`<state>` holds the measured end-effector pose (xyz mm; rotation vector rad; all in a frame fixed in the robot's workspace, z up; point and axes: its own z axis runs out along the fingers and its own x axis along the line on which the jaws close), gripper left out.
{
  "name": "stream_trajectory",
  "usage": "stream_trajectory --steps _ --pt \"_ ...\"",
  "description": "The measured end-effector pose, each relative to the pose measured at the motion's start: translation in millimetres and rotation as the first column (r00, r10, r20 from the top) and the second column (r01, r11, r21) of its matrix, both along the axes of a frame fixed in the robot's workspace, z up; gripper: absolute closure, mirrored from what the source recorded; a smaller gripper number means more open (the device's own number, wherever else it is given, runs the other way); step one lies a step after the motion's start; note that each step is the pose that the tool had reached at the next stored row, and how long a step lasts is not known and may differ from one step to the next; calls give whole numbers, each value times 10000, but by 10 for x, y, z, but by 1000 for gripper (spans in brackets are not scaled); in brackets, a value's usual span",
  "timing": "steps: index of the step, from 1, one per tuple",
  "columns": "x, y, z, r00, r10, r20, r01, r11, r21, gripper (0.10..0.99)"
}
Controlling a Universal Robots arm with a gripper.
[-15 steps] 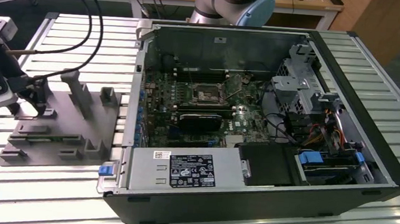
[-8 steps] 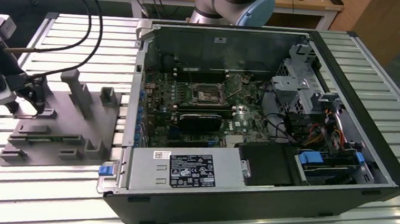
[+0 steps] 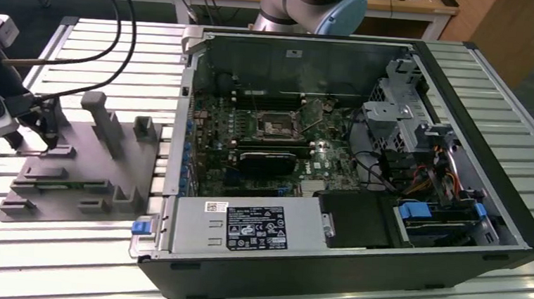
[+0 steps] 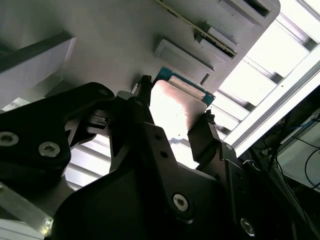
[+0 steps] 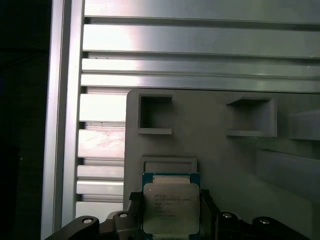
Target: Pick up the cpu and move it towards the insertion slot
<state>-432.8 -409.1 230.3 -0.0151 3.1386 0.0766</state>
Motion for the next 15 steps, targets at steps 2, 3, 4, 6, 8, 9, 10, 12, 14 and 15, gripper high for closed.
stream_trajectory --steps 2,3,4,6,8,9,10,12,14,15 --pt "0 0 19 10000 0 0 0 10000 0 541" --pt "0 0 29 10000 0 0 0 10000 0 541" --pt "0 0 37 10000 0 0 0 10000 0 541" --pt "0 0 54 10000 0 0 0 10000 0 541" --pt "0 0 69 10000 0 0 0 10000 0 541" --pt "0 0 77 10000 0 0 0 10000 -1 541" --pt "0 0 85 10000 0 0 0 10000 0 541" --pt "0 0 103 10000 0 0 0 10000 0 541" --pt "0 0 119 10000 0 1 0 10000 0 541" --pt "0 0 128 10000 0 0 0 10000 0 541"
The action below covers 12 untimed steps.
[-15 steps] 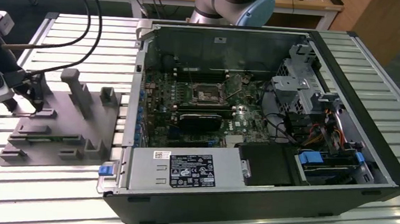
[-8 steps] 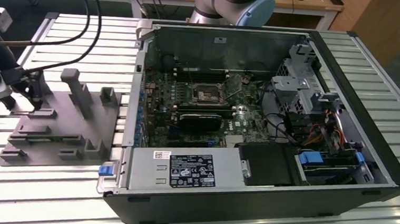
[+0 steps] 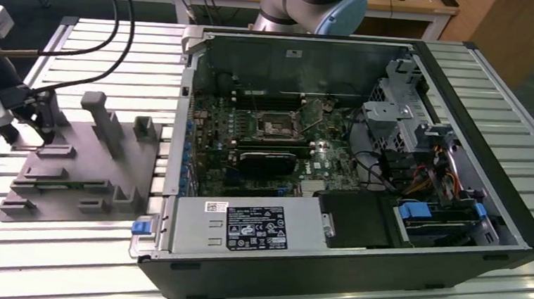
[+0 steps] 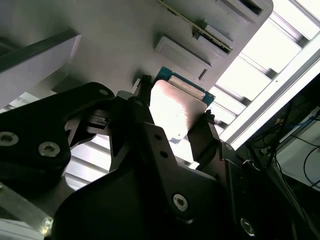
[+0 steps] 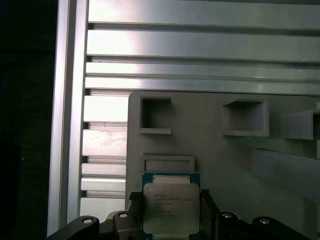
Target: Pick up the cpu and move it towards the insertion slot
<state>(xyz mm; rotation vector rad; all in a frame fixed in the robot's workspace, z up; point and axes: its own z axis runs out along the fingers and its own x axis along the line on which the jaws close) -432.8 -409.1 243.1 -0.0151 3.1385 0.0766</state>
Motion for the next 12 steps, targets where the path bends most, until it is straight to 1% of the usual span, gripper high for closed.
stream_trajectory --steps 12 --pt "0 0 111 10000 0 0 0 10000 0 541"
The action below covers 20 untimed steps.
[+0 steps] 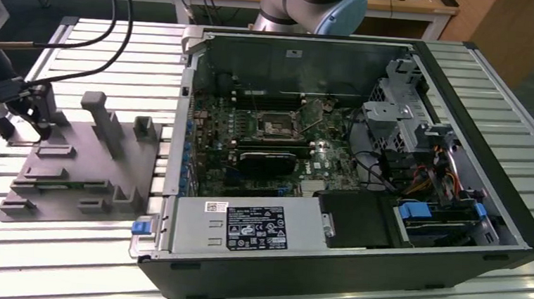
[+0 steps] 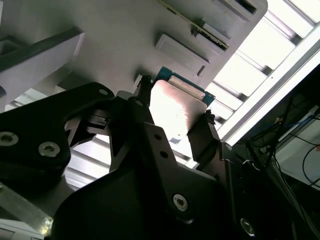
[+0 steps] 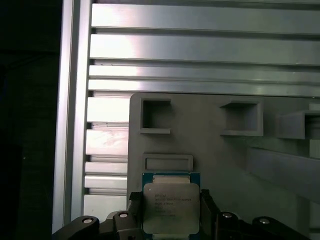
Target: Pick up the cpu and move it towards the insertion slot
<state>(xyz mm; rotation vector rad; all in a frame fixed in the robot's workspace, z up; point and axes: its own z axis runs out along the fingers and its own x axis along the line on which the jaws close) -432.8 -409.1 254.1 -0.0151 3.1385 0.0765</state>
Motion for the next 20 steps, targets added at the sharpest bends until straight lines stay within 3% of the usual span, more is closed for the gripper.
stream_trajectory --steps 15,20 --pt "0 0 191 10000 0 0 0 10000 0 541" --pt "0 0 309 10000 0 -1 0 10000 0 541"
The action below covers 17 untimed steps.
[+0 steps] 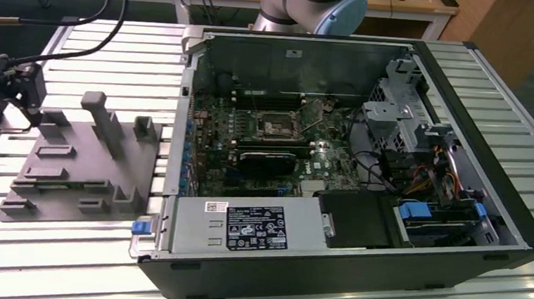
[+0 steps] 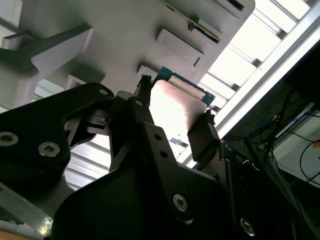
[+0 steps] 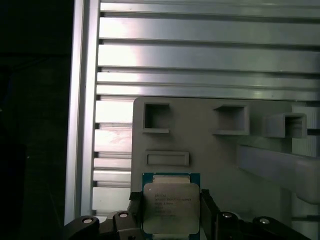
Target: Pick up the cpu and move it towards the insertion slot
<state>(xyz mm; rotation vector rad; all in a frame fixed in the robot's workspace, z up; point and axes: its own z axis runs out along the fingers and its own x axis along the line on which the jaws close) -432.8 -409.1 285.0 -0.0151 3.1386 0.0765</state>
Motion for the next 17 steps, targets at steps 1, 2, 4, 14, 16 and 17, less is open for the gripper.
stream_trajectory --steps 1,2,4,14,16,17 --pt "0 0 19 10000 0 0 0 10000 0 541" --pt "0 0 39 10000 0 1 0 10000 0 541" --pt "0 0 80 10000 0 0 0 10000 0 541" --pt "18 0 181 10000 1 1 -1 10000 1 541" --pt "41 0 188 10000 1 0 -1 10000 0 541" --pt "56 0 191 10000 1 1 -1 10000 1 541"
